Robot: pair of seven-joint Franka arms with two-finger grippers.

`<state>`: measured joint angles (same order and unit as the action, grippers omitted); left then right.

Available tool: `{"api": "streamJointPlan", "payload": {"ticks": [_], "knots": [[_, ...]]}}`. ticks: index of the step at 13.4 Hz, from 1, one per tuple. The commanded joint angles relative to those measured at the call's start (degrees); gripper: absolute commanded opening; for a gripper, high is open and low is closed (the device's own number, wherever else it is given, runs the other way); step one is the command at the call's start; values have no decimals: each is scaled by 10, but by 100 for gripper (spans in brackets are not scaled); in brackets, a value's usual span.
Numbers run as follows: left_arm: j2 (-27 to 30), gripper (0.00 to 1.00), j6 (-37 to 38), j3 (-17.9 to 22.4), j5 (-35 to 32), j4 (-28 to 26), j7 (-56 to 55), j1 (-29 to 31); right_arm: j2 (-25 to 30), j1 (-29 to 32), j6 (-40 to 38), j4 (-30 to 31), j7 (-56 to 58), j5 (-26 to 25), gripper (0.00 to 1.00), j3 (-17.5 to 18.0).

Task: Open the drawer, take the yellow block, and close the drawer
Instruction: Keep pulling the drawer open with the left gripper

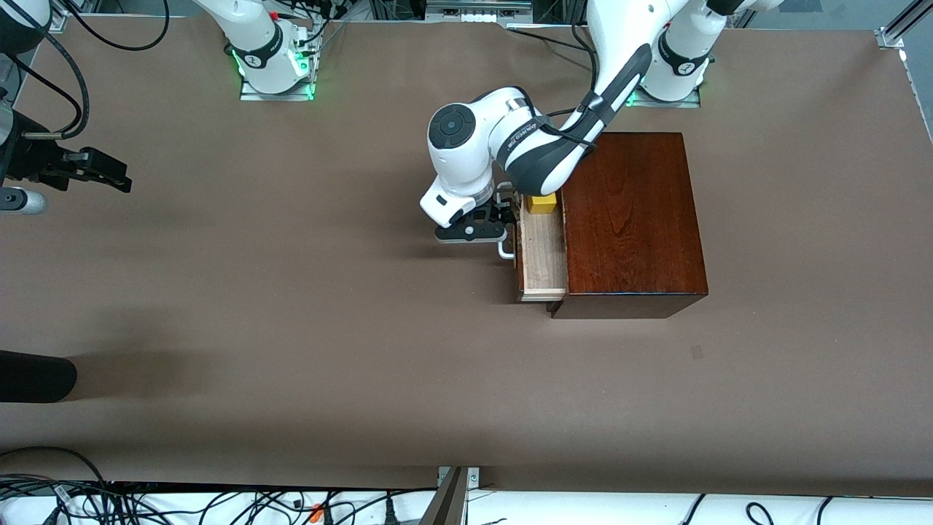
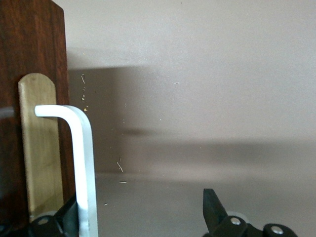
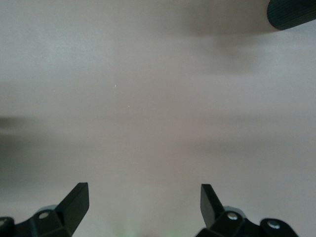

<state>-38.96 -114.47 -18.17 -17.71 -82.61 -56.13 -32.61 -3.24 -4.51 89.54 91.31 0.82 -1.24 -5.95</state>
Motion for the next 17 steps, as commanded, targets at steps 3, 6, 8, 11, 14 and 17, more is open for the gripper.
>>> {"api": "streamJointPlan", "payload": {"ticks": [3,6,8,11,14,17], "knots": [[-27,100,-22,-6,23,35,-1,-7,10,8,-2,4,6,-9,100,8],[-35,100,-22,-6,22,33,-3,-10,10,7,-2,4,6,-8,100,8],[-33,100,-19,-6,20,33,4,-8,10,8,-2,4,6,-8,100,8],[-34,100,-22,-6,22,37,-2,-11,10,8,-2,4,6,-9,100,8],[-33,100,-21,-6,22,52,1,-7,10,8,-2,4,6,-9,100,8],[-41,100,-21,-6,33,69,1,-10,10,7,-2,4,5,-9,100,8]]}}
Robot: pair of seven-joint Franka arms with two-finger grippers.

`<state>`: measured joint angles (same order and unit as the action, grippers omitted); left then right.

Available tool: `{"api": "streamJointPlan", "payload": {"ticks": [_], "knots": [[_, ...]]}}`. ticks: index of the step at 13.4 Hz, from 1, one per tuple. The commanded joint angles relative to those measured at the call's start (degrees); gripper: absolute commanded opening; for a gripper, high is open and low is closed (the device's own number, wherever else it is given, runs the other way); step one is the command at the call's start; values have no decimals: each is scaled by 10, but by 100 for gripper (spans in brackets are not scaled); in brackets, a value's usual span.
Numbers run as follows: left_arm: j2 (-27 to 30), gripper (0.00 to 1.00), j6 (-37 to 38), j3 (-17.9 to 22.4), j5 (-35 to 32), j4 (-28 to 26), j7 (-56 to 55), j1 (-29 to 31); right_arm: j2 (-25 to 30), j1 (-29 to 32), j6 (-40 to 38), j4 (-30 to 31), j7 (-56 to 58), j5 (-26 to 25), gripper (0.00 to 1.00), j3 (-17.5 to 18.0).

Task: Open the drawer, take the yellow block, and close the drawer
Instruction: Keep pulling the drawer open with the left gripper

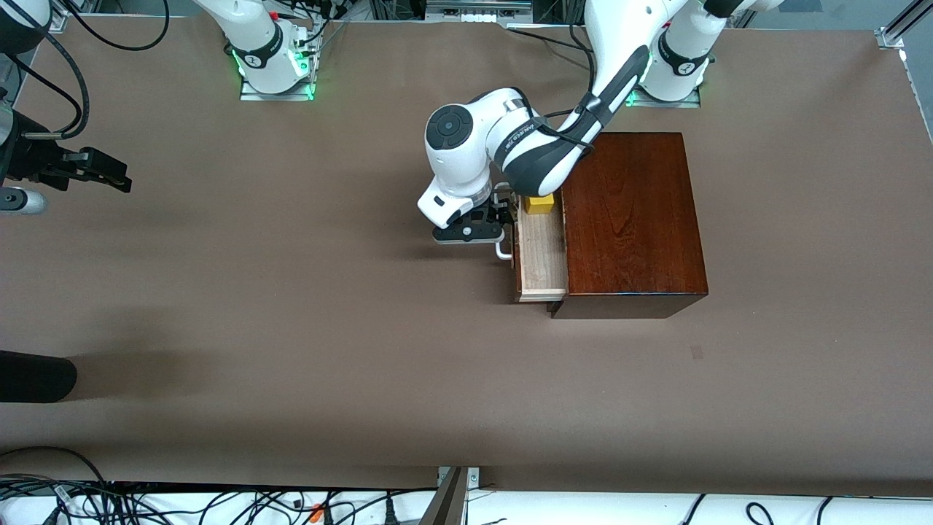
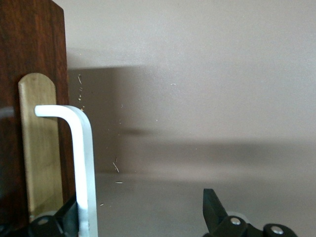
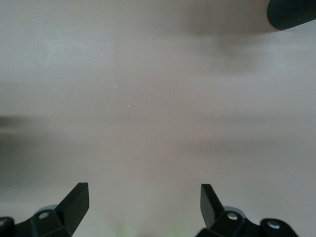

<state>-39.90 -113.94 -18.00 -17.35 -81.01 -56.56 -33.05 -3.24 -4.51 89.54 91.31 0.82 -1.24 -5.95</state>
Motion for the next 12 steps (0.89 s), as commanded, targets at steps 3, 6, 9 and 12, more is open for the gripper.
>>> {"api": "streamJointPlan", "payload": {"ticks": [3,6,9,12], "knots": [[-43,100,-29,-8,31,56,0,-17,10,7,-2,4,5,-9,100,8],[-47,100,-27,-7,21,52,4,-27,10,7,-2,4,5,-9,100,8],[-47,100,-27,-7,22,52,5,-26,10,7,-2,4,5,-9,100,7],[-40,100,-12,-5,20,55,11,-21,10,7,-2,4,5,-9,100,7]]}}
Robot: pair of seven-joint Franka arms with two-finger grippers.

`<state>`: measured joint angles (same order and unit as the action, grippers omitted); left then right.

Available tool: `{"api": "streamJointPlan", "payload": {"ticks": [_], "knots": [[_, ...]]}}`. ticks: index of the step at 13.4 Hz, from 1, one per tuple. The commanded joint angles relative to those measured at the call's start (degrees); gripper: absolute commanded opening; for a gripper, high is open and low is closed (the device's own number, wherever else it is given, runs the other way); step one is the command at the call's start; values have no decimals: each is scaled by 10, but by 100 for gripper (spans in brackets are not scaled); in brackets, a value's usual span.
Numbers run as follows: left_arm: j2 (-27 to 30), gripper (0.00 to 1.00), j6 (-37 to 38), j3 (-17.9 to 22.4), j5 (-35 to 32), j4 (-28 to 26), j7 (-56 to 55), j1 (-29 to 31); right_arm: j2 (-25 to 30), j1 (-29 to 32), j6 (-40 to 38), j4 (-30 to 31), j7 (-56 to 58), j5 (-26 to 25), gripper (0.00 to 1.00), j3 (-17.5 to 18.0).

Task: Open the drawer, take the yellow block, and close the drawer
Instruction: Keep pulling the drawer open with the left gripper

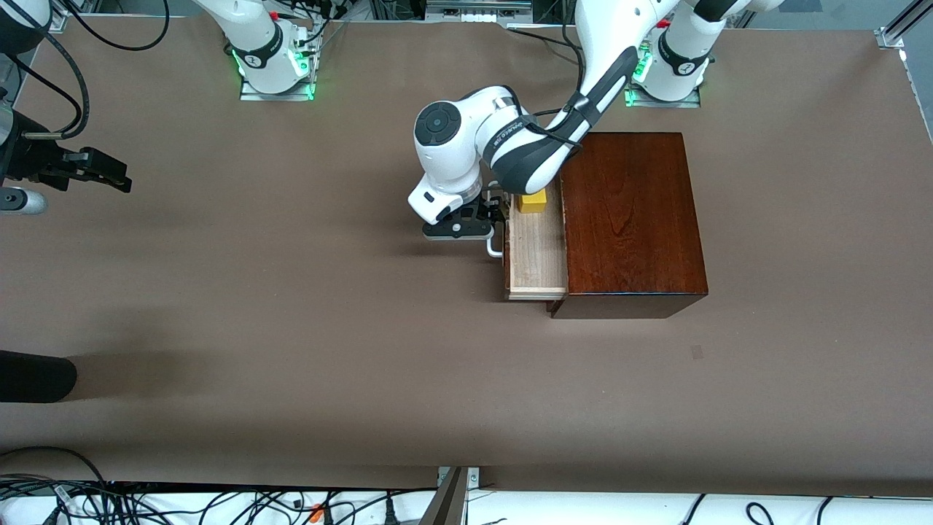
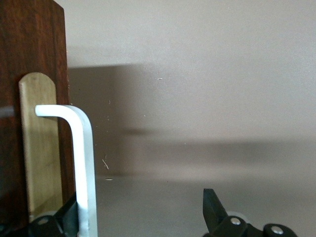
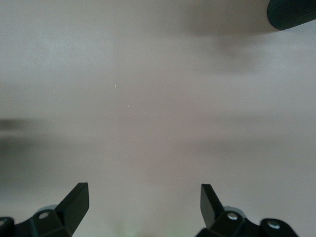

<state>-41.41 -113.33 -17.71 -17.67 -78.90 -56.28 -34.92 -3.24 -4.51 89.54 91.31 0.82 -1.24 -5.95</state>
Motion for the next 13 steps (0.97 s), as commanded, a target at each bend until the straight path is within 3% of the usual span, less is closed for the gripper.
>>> {"api": "streamJointPlan", "payload": {"ticks": [1,10,13], "knots": [[-24,100,-1,-8,26,36,18,-1,10,7,-2,4,5,-9,100,7],[-22,100,45,-4,25,52,48,-2,11,8,-2,4,5,-8,100,5],[-21,100,76,-2,-9,53,53,-4,12,7,-2,3,5,-8,100,4]]}}
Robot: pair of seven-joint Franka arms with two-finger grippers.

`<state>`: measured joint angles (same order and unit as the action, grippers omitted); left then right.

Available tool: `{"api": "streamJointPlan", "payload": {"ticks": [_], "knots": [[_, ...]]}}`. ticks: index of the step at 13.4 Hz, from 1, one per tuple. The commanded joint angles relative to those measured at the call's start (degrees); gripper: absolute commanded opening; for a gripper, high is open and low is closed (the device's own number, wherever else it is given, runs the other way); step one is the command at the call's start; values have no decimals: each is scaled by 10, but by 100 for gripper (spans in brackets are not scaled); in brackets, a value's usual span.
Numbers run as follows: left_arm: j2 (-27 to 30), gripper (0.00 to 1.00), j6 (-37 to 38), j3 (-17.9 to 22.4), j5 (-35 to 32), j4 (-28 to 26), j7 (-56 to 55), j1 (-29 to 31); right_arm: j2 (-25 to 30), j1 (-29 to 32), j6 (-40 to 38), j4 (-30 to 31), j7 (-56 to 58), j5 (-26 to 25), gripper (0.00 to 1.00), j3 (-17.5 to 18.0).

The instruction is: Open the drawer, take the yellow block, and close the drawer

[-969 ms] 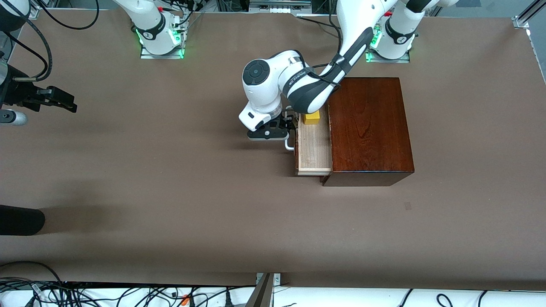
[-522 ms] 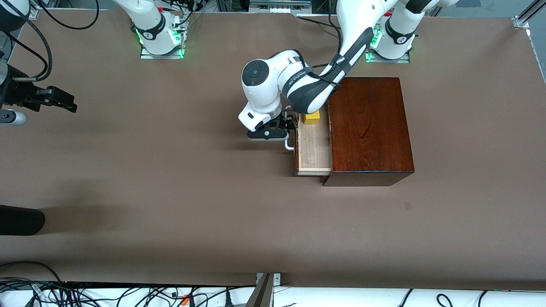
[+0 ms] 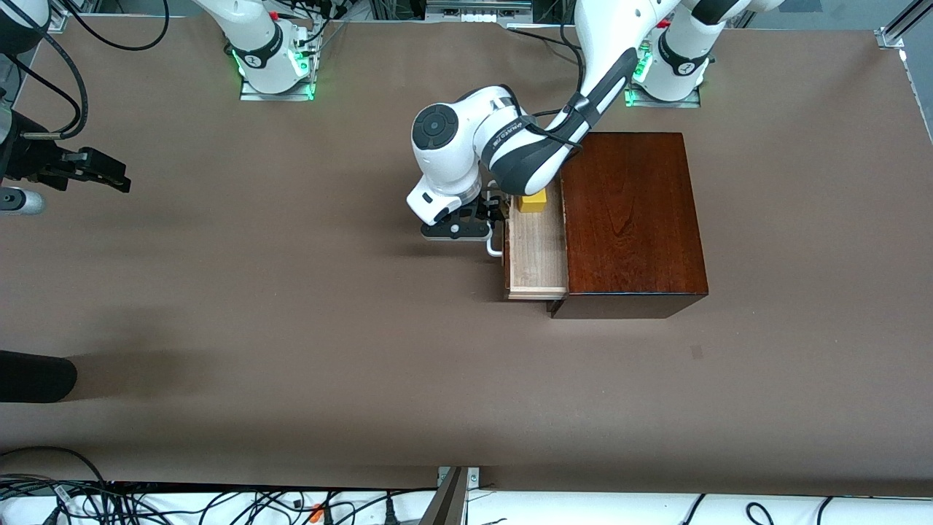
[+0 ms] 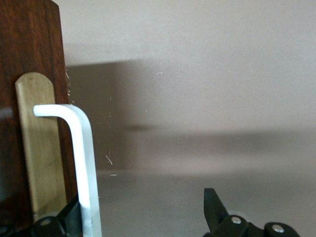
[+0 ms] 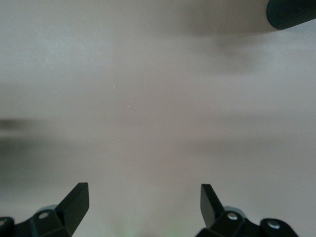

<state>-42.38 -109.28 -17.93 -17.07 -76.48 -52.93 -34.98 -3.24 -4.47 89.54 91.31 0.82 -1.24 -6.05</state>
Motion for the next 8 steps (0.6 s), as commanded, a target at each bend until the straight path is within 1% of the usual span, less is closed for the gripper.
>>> {"api": "streamJointPlan", "payload": {"ticks": [1,4,8], "knots": [[-11,100,46,0,-23,37,26,-4,12,7,-2,4,4,-8,100,5],[-6,100,86,0,-24,67,49,-2,12,8,-2,3,3,-8,100,5],[22,100,143,-6,-6,99,53,12,11,7,-2,0,3,-8,100,6]]}}
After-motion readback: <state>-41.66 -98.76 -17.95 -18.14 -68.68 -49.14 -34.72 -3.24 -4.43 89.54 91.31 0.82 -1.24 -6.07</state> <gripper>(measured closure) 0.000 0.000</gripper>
